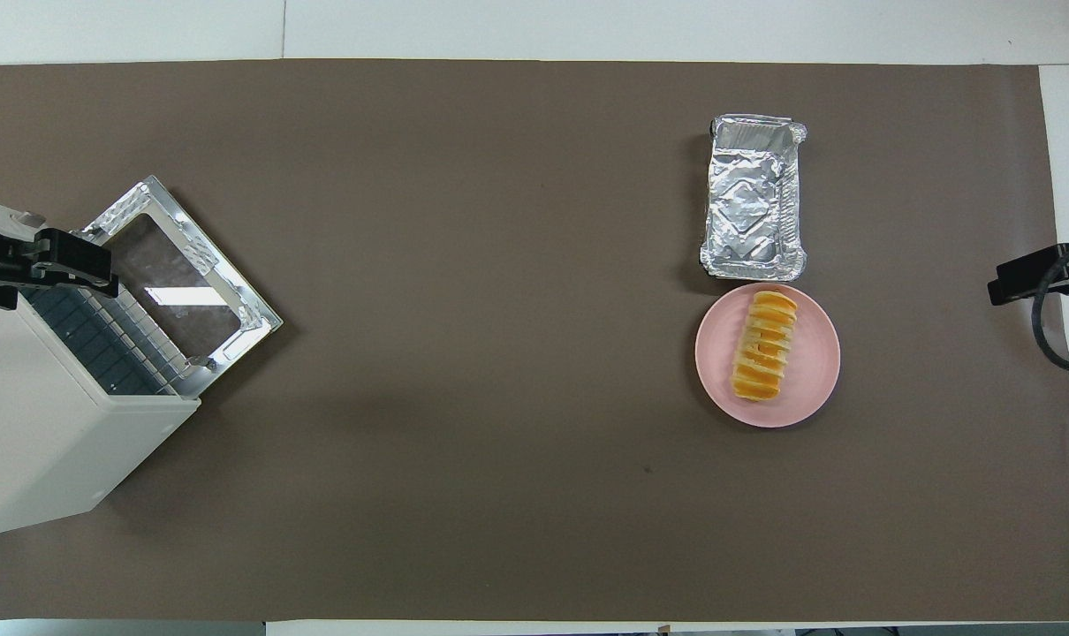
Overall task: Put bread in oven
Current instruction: 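Move the right gripper toward the bread roll on the pink plate, then grasp the bread roll with the right gripper and lift it, then carry the bread roll with the right gripper into the foil tray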
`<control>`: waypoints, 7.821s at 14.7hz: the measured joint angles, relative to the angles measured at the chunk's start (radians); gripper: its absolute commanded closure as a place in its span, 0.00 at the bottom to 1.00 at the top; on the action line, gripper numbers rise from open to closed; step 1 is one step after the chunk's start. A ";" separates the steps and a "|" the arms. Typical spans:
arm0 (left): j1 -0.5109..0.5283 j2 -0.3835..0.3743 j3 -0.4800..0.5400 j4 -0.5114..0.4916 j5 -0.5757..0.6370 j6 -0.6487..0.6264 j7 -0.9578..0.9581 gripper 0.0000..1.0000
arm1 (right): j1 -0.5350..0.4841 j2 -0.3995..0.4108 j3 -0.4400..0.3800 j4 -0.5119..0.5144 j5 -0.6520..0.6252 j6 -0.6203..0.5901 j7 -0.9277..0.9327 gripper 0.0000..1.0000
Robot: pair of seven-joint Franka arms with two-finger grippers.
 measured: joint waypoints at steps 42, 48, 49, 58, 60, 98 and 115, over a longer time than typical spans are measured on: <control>0.000 0.000 0.000 0.000 0.000 0.000 0.000 0.00 | 0.225 0.045 0.036 -0.736 0.000 0.912 0.304 0.00; 0.000 0.000 0.000 0.000 0.000 0.000 0.000 0.00 | 0.233 0.079 0.037 -0.744 0.000 0.942 0.302 0.43; 0.000 0.000 0.000 0.000 0.000 0.000 0.000 0.00 | 0.233 0.080 0.037 -0.743 0.000 0.942 0.302 0.63; 0.000 0.000 0.000 0.000 0.000 0.000 0.000 0.00 | 0.232 0.076 0.035 -0.713 0.000 0.885 0.302 1.00; 0.000 0.000 0.000 0.000 0.000 0.000 0.000 0.00 | 0.231 0.074 0.035 -0.667 0.000 0.812 0.302 1.00; 0.000 0.000 0.000 0.000 0.000 0.000 0.000 0.00 | 0.169 0.596 0.033 0.044 0.061 0.706 0.079 0.00; 0.000 0.000 0.000 0.000 0.000 0.000 0.000 0.00 | 0.092 0.603 0.016 0.122 -0.042 0.618 0.168 0.05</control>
